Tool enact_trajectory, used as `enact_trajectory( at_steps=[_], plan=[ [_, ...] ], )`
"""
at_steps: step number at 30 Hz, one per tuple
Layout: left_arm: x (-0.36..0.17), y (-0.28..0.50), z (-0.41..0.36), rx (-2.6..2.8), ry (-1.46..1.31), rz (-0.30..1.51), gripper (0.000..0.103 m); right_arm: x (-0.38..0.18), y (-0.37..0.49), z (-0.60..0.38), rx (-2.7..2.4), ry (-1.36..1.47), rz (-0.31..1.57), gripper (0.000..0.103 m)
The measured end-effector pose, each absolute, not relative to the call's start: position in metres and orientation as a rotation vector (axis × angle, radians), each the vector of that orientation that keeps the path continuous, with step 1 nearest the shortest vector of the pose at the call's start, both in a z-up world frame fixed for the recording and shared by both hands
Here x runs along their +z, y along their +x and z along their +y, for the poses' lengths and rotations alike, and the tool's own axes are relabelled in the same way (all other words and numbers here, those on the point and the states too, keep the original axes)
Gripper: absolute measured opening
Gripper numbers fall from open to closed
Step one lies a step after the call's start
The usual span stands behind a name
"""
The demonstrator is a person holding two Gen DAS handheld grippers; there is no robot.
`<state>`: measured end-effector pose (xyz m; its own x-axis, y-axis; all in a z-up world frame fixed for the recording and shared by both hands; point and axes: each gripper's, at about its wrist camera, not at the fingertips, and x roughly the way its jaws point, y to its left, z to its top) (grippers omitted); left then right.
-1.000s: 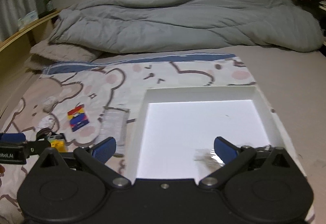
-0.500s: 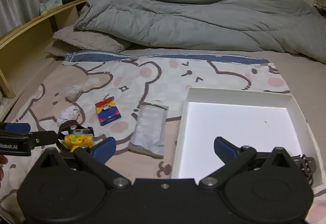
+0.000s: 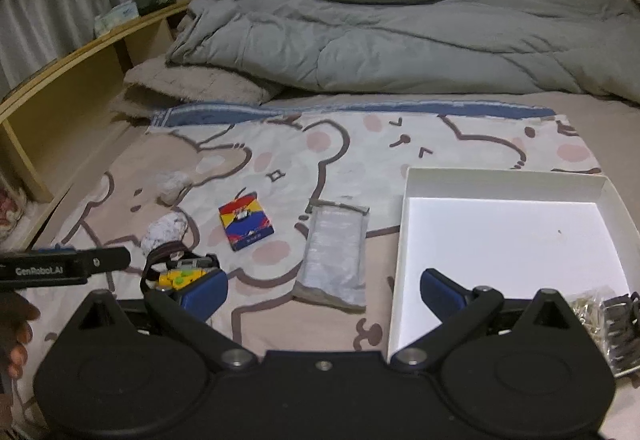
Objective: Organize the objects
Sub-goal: 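Grasp the green clothespin with the right tool while the left tool grasps the yellow headlamp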
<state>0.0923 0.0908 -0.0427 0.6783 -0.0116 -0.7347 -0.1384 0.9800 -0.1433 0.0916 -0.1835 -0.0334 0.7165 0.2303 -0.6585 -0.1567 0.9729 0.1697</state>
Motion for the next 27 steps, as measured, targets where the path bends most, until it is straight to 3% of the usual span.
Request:
enact_trajectory(
  at_steps=[3, 9, 11, 17, 27],
  plan=[
    [-0.058, 0.096, 0.095, 0.078, -0.255, 0.872, 0.085, -0.037, 0.087, -0.176, 0.222, 0.055, 0.702, 0.103],
    [-0.082, 0.103, 0.095, 0.052, -0.387, 0.941, 0.068, -0.051, 0.088, -0.165, 0.354, 0.028, 0.773, 0.103],
    [-0.086, 0.106, 0.094, 0.051, -0.405, 0.949, 0.063, -0.058, 0.088, -0.161, 0.392, 0.037, 0.821, 0.094],
    [-0.106, 0.116, 0.095, 0.099, -0.473, 0.983, 0.053, -0.08, 0.087, -0.141, 0.462, -0.022, 0.973, 0.068],
    [-0.135, 0.134, 0.085, 0.117, -0.471, 1.034, 0.05, -0.115, 0.085, -0.118, 0.564, 0.012, 1.17, 0.061]
  ],
)
